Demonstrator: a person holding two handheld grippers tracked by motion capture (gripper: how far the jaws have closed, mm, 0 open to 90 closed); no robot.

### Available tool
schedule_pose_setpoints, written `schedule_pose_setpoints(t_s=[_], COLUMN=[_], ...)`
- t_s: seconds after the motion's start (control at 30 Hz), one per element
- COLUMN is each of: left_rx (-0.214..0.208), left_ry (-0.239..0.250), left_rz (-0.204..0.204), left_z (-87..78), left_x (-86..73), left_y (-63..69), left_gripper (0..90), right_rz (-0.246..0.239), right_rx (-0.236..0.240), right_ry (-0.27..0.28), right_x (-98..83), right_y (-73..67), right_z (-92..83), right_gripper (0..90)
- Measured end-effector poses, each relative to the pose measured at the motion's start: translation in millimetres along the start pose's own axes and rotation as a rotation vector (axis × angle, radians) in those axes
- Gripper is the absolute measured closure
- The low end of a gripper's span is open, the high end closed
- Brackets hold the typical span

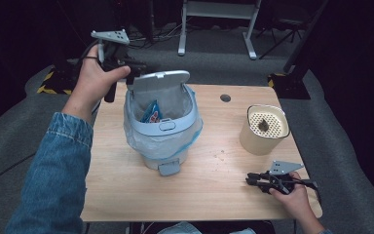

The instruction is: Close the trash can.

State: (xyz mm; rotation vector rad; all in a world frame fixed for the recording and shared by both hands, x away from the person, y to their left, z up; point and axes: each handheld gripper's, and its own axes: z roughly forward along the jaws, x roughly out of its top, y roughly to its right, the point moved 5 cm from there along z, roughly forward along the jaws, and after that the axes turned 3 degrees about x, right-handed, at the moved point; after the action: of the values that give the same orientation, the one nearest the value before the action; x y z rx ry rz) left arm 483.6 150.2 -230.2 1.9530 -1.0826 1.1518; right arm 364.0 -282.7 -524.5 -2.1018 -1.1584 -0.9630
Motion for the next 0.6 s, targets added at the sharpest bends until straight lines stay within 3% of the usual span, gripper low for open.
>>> schedule_pose_setpoints(t_s=[0.13, 0.37, 0.6], left_rx=[-0.042, -0.078, -0.084], left_ry=[0.002, -0.025, -0.062], left_rz=[-0.005, 0.026, 0.044], left_z=[3.9, 6.7, 10.4], left_x=[-11.5, -30.8, -50.7], left_y=[9.5, 21.5, 26.8], left_gripper=[87.4, 87.2, 86.7], right_rz=[0.002, 0.002, 0.004], right_rx=[0.003, 0.006, 0.001], right_ry=[0.007, 0.009, 0.0], right_x=[1.0, 2.1, 2.2], right_y=[0.3, 1.9, 2.0], right_z=[0.4, 0.8, -0.3], right_gripper=[73.2, 72.3, 71.1])
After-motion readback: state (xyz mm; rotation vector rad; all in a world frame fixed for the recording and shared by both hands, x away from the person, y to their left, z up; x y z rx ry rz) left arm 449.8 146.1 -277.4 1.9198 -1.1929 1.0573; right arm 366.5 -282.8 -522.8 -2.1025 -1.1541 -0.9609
